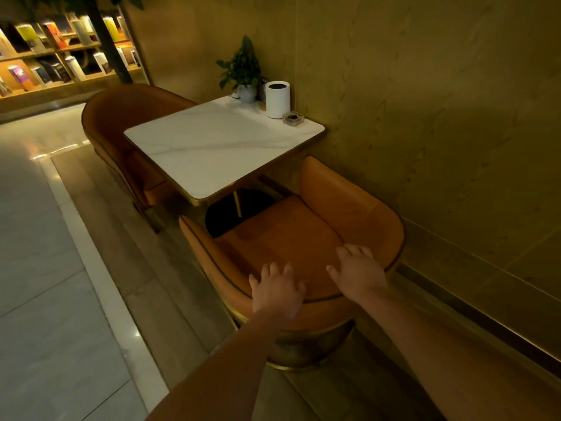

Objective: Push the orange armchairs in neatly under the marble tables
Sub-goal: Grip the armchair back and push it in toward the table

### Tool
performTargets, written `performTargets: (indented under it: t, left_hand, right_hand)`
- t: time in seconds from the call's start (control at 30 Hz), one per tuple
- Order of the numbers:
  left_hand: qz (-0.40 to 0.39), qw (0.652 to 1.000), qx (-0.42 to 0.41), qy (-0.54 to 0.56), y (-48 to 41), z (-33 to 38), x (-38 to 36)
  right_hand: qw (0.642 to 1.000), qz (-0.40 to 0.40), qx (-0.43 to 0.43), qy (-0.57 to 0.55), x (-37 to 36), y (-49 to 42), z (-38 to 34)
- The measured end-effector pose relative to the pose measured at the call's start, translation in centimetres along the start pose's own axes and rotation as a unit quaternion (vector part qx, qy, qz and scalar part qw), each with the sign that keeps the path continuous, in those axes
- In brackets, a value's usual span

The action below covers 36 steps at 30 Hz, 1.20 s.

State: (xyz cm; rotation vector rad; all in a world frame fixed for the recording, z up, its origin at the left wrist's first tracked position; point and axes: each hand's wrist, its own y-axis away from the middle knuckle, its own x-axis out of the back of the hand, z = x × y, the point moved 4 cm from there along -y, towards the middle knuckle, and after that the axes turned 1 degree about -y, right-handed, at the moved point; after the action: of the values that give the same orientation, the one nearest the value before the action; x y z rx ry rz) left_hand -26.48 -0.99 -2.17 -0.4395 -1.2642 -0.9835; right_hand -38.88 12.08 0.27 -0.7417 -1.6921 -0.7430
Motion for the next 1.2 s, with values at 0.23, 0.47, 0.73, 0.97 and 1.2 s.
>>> performTargets:
  t: [0.23, 0.47, 0.73, 0.97, 1.2]
  left_hand:
    - [0.025, 1.000, 0.011, -0.014, 4.1, -1.5, 3.0]
    - [0.043, 0.999, 0.024, -0.009, 6.1, -4.2, 4.5]
    - [0.070, 0.997, 0.033, 0.002, 6.1, -9.8, 8.0]
    - [0.078, 0.997, 0.027, 0.001, 4.6, -19.9, 12.6]
    - [0.081, 0.997, -0.003, -0.014, 1.8, -29.8, 17.8]
  right_hand:
    - [1.000, -0.006, 0.009, -0.025, 1.2, 3.2, -2.3]
    - [1.000, -0.022, 0.021, -0.004, 0.8, 4.4, -3.6]
    - [0.997, -0.004, 0.067, -0.036, 1.0, 2.7, -10.8]
    - [0.995, 0.004, 0.069, -0.074, 1.8, -0.7, -21.4]
    - [0.995, 0.002, 0.037, -0.091, 1.2, -4.5, -31.5]
